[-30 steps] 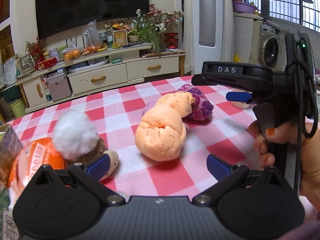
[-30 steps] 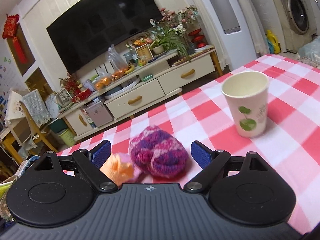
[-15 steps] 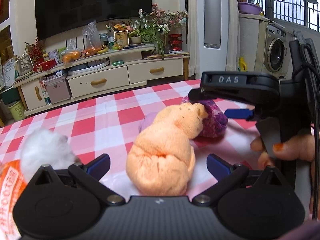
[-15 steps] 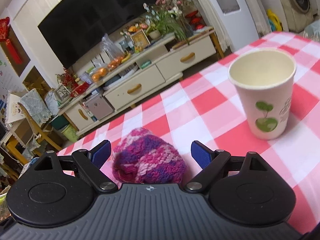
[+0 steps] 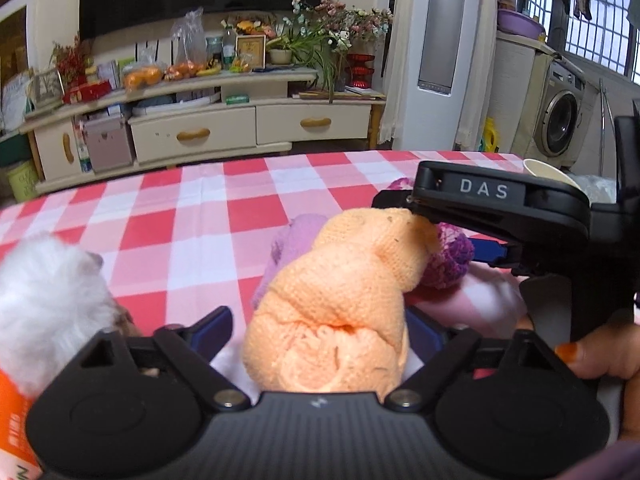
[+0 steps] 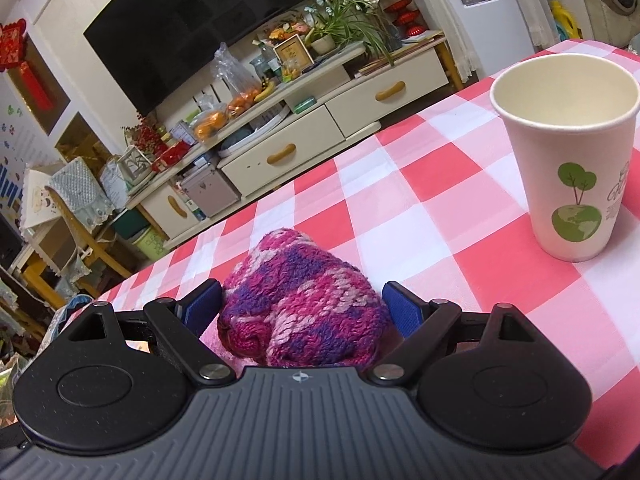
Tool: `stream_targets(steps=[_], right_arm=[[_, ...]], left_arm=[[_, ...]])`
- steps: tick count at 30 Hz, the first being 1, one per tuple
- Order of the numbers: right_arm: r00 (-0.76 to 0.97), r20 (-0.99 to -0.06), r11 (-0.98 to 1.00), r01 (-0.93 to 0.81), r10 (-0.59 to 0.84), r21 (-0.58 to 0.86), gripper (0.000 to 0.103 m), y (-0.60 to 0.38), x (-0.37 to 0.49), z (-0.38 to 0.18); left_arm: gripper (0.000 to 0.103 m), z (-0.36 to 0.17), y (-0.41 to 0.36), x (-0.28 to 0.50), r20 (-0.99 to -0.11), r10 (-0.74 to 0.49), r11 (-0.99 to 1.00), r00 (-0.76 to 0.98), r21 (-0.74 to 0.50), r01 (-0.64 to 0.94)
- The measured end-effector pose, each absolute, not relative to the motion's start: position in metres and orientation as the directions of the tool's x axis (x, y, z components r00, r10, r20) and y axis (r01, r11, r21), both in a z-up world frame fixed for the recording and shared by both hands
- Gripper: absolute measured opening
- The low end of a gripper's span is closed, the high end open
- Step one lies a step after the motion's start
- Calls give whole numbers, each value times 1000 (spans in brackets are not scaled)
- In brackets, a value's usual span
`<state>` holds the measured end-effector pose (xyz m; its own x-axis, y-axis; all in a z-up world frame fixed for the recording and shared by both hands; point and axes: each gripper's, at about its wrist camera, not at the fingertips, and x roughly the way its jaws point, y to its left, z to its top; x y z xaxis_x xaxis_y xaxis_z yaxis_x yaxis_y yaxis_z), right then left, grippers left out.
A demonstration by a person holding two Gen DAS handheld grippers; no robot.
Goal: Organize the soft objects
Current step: 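Grasp the orange knitted toy with the left tool while the right grasps the purple knitted hat, then carry the orange toy and purple hat over to the cardboard box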
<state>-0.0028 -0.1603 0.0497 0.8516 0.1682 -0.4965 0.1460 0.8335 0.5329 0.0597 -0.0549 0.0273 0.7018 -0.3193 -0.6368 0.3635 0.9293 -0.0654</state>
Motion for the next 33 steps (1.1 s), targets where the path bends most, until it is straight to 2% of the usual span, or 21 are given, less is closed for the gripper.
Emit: stream_targets(steps=[2,5,9,18,33], right_arm=[[850,-499,838,144,167,526,103,-160,-3,51],[845,-504,845,131,179,518,103,-159,-2,52],[839,-515,857,124,178,499,95,-160,-3,53],[821,-536,873,101,198,477,82,-161,-5,53],[809,-557,915,61,189,400,77,-158,-20,56]], left_arm=[[75,26,-56,60,-647,-335,925,685,-88,370],[71,26,-59,59,-650,-335,925,683,-88,370],[68,27,-55,57,-654,-337,930,677,-117,349],[67,28,-37,44,-673,-329,942,662,-185,280],[67,33,-13,2,-691,-349,937,633,-255,239]])
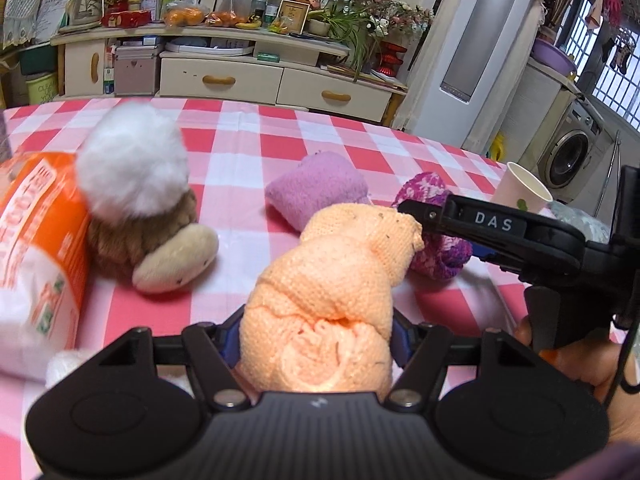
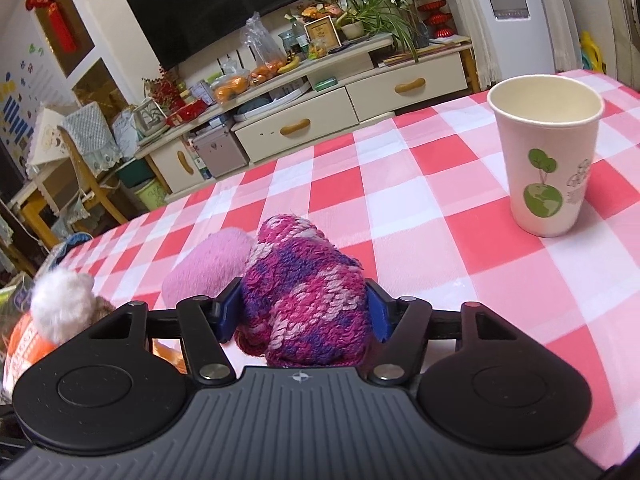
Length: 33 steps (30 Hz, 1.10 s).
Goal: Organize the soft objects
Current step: 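Carry the orange toy and purple hat over to the cardboard box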
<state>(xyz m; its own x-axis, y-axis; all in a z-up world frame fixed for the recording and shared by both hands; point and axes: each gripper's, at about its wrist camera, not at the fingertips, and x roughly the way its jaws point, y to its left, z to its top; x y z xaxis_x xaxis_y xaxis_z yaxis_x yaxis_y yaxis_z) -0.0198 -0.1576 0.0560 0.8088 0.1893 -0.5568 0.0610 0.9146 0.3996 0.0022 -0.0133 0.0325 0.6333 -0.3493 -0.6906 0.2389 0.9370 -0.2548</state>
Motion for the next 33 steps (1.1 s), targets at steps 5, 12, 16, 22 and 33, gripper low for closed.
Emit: stream_targets(steps=[5,12,16,22,33], right_arm=[[812,-560,922,74,165,379,77,-158,-19,55],[810,-573,944,77,128,320,77,-148,-26,55],[809,-580,952,94,98,292,76,-150,-31,55],[805,-590,955,122,63,269,76,-156,-36,55],[794,-608,953,163,28,257,74,-151,-50,52]], left_arm=[[67,37,-9,-15,-699,-352,936,623,-274,222],[67,43,-2,-34,-702,-360,932,615,-292,213],[67,46,6,-41,-696,-362,931,620,-297,212],[67,52,22,-45,-673,-368,928,641,-312,204],[67,66,44,-54,-627,-402,910,667,-351,219]])
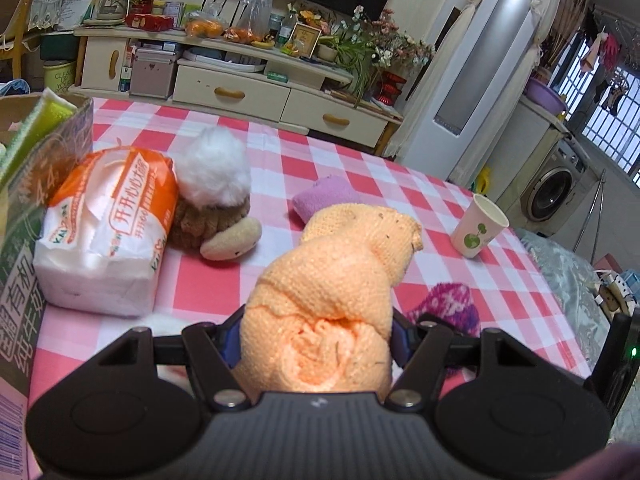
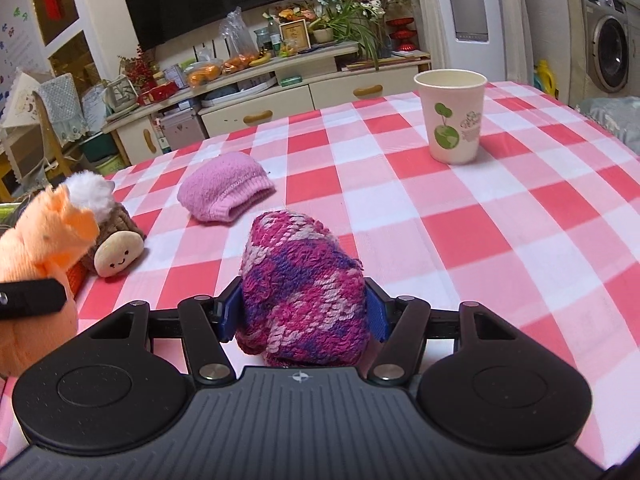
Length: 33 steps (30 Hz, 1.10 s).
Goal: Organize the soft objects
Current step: 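Carry the orange toy and purple hat over to the cardboard box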
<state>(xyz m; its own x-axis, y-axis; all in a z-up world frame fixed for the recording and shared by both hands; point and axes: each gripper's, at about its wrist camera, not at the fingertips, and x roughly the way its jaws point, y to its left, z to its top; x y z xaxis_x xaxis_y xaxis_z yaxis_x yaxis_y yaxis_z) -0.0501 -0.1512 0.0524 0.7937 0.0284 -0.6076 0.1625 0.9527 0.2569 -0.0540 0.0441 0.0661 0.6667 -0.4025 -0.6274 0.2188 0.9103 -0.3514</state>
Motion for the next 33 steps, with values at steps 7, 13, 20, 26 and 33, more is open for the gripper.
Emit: stream_targets(steps=[7,13,20,26,33], right_arm=[[795,-605,914,217,38,342,69,-159,-58,49],[796,-600,884,227,73,409,67,-154,-68,46],[813,-578,891,203,78,406,67,-143,-78,57],[820,-564,896,175,97,408,67,-134,-80,67],[838,-524,895,109,152,433,67,-115,-76,87]], left_arm=[[67,79,57,-60,-585,-427,896,689,-377,236],[67,87,67,-63,-552,-442,885,707,-394,246],[67,95,80,-64,-519,-454,874,724,-418,249],[67,103,91,-64,-488,-456,868,744,-429,251],[67,111,113,-64,-457,-438,868,774,-438,233]])
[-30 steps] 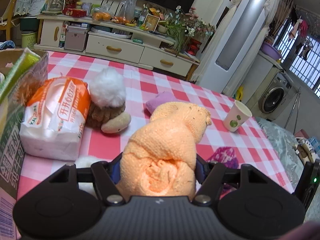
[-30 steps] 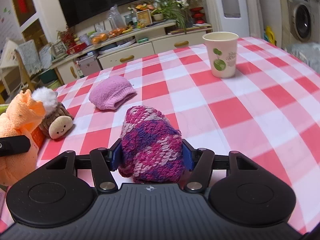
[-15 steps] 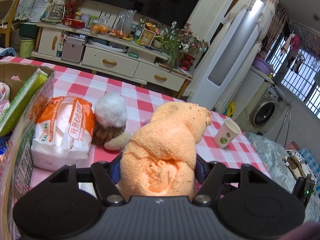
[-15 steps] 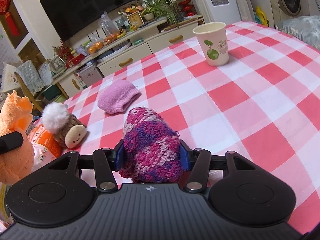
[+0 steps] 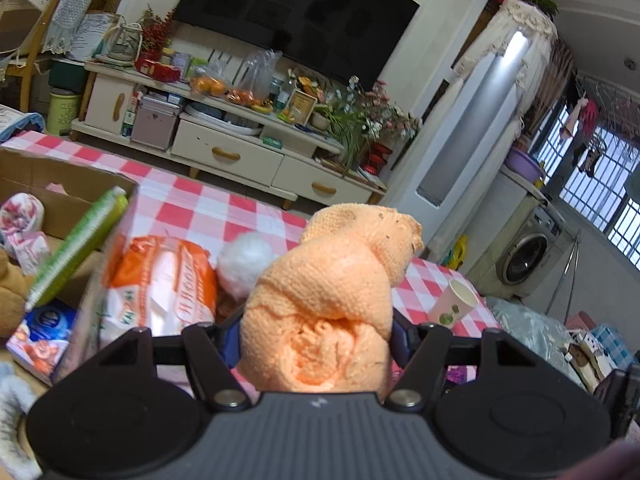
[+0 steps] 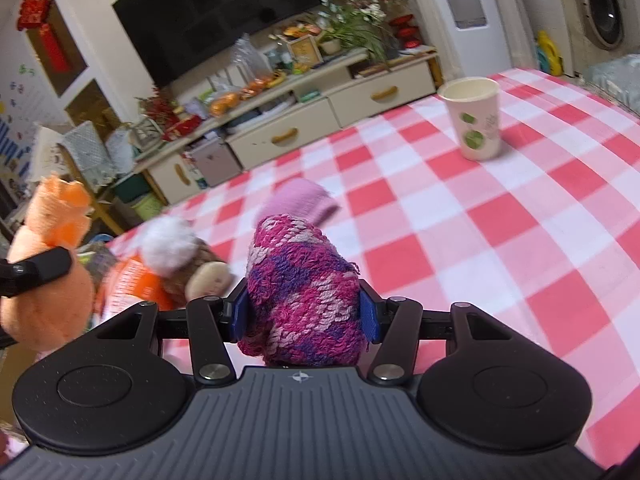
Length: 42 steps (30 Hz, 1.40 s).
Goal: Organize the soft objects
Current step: 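Carry the orange toy and purple hat over to the cardboard box, then lower both items into the box and open both tools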
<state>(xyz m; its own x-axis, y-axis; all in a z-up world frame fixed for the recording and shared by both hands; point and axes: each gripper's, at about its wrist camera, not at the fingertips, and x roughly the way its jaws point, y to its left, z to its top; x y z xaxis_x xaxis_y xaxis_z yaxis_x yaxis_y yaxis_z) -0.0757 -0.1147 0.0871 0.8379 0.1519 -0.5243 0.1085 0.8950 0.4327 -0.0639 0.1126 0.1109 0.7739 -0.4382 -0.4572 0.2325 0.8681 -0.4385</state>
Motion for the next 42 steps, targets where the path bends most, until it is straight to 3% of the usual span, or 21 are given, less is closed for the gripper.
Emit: stream_targets(steps=[15,27,42], right_arm=[[820,-434,886,-177,373,428,67,-24,-58,129],[752,-389,844,-437,532,311,67,73,-60,152],[646,-474,792,-567,599,228,70,135,-45,124]], left_arm=[[67,124,186,-65,-403,-322,878,857,-467,110],[67,121,259,-66,-420,-159,876,893,-477,-69],[68,114,294,-60,-485,-65,874,872,-449,-184]])
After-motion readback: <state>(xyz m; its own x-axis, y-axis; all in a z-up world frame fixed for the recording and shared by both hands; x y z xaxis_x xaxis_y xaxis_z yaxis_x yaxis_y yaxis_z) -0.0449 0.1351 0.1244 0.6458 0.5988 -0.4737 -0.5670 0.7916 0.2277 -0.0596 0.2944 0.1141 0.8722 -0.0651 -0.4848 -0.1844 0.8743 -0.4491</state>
